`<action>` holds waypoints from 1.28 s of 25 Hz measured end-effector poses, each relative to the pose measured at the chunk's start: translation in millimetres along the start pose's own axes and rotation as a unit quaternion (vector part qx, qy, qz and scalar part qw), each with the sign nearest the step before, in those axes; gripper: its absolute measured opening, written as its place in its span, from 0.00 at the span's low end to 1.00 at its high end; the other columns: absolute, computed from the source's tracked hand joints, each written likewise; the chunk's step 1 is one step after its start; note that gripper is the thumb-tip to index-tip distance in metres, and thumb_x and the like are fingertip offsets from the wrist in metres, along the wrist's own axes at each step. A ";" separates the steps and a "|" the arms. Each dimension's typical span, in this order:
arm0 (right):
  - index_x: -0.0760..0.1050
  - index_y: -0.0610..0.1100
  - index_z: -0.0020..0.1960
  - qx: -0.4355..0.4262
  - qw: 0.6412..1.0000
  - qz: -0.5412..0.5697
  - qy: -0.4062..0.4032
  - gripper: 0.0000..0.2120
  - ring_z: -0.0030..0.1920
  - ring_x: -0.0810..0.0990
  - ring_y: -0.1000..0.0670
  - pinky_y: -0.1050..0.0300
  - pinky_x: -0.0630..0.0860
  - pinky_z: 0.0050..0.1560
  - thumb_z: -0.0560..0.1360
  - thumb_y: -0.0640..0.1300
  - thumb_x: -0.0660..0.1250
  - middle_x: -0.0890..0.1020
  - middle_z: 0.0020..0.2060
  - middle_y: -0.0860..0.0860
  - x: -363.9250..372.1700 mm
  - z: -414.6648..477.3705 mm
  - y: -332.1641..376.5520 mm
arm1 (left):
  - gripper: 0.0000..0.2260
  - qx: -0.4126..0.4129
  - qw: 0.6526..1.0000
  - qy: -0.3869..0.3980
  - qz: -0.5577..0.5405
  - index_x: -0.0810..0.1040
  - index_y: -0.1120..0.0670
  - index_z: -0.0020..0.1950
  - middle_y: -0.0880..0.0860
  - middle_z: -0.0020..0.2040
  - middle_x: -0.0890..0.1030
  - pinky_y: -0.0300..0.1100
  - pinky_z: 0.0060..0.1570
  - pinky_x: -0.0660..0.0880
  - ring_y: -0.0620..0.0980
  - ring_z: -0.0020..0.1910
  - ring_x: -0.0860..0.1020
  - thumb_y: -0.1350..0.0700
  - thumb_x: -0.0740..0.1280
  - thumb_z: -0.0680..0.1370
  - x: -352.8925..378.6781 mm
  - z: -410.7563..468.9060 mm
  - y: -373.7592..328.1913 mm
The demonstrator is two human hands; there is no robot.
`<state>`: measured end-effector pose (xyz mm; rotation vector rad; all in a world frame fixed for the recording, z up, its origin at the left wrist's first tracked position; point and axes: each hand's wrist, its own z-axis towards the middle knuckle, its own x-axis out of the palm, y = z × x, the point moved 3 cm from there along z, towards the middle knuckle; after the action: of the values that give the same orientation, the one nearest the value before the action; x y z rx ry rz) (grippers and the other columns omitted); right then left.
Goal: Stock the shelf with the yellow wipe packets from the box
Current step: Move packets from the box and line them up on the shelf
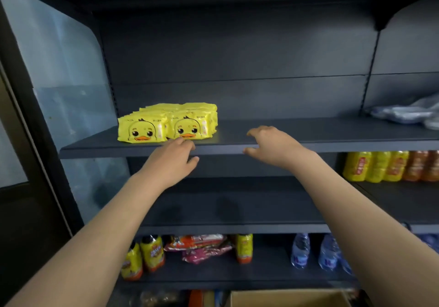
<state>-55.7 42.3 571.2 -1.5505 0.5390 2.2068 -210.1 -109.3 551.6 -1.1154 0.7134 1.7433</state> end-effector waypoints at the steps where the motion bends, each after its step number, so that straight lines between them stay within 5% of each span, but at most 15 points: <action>1: 0.67 0.41 0.67 -0.002 1.000 -0.001 0.006 0.23 0.65 0.69 0.43 0.47 0.70 0.62 0.78 0.54 0.60 0.72 0.64 0.44 0.8 -15.4 -9.6 | 0.18 -0.004 1.000 0.002 -0.004 0.69 0.54 0.67 0.52 0.64 0.72 0.47 0.61 0.69 0.51 0.65 0.68 0.48 0.57 0.80 4.4 -10.5 -13.5; 11: 0.67 0.41 0.68 0.062 0.989 0.011 0.132 0.24 0.65 0.68 0.42 0.47 0.70 0.62 0.78 0.54 0.61 0.71 0.64 0.42 70.2 -161.5 -133.3 | 0.18 -0.015 0.991 0.119 -0.054 0.68 0.53 0.68 0.52 0.64 0.71 0.49 0.60 0.70 0.52 0.65 0.67 0.48 0.58 0.80 88.6 -92.9 -153.5; 20: 0.68 0.41 0.66 0.086 0.942 0.018 0.323 0.20 0.62 0.72 0.42 0.47 0.73 0.59 0.78 0.50 0.59 0.74 0.61 0.43 248.1 -224.7 -292.8 | 0.17 -0.059 0.965 0.236 -0.096 0.70 0.54 0.66 0.51 0.64 0.72 0.49 0.60 0.70 0.52 0.64 0.69 0.48 0.59 0.79 269.3 -80.6 -262.0; 26: 0.70 0.40 0.63 0.089 0.880 0.053 0.464 0.16 0.58 0.75 0.40 0.48 0.75 0.52 0.79 0.47 0.58 0.76 0.59 0.42 383.5 -261.4 -345.8 | 0.16 -0.150 0.897 0.394 -0.129 0.71 0.54 0.64 0.51 0.63 0.74 0.46 0.58 0.71 0.51 0.62 0.71 0.49 0.58 0.80 414.3 -120.1 -296.5; 32: 0.72 0.42 0.57 0.161 0.825 0.116 0.529 0.12 0.51 0.78 0.43 0.54 0.75 0.44 0.77 0.46 0.60 0.79 0.52 0.43 485.6 -299.3 -345.5 | 0.13 -0.292 0.798 0.484 -0.208 0.74 0.58 0.59 0.54 0.55 0.79 0.43 0.47 0.75 0.51 0.50 0.78 0.52 0.60 0.80 524.8 -194.0 -308.6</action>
<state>209.8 226.6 -12.2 -2.4851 1.3728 1.0576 55.0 60.7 -4.4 -2.4571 0.4176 0.9165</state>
